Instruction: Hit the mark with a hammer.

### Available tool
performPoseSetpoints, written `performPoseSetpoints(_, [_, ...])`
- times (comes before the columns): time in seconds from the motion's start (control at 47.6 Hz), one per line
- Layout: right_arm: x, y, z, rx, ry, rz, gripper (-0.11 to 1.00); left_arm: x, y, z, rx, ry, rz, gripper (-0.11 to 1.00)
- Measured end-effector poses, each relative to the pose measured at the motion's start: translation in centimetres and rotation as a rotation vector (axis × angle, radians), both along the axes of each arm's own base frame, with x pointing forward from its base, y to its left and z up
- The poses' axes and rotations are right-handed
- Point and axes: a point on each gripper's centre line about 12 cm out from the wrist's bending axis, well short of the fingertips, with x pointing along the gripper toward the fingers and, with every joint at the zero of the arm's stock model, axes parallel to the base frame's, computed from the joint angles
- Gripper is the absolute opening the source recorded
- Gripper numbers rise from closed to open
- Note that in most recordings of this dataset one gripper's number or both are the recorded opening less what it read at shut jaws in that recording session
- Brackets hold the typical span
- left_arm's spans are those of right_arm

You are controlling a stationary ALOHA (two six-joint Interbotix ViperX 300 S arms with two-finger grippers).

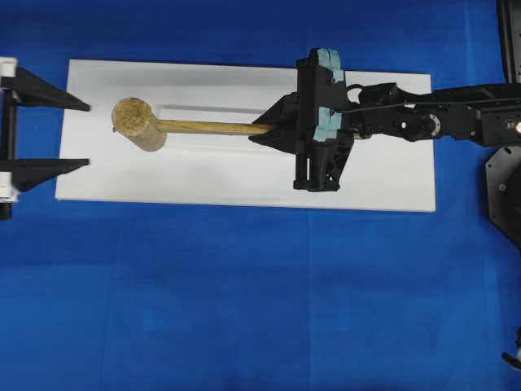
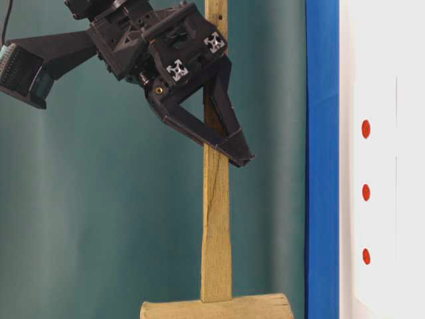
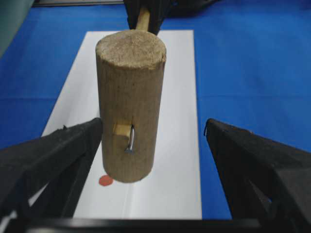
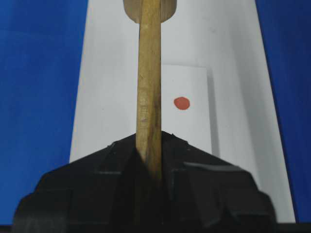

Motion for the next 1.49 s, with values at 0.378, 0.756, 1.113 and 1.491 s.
performPoseSetpoints(0.378, [0.0,0.2,0.0,-0.003,0.0,0.008,0.02,4.3,0.5,-0.9,-0.001,0.023,0.013,0.92])
performPoseSetpoints(0.756, [0.0,0.1,0.1,-0.003,-0.001,0.003,0.02,8.4,1.2,-1.9,-0.003,0.097,0.026,0.93])
performPoseSetpoints(1.113, [0.1,0.2,0.1,-0.005,-0.001,0.009,0.02,8.5,1.3,-1.9,0.02,0.109,0.023,0.48])
performPoseSetpoints(1.491, [0.1,0.3,0.0,-0.002,0.0,0.01,0.02,8.5,1.3,-1.9,0.021,0.111,0.023,0.44])
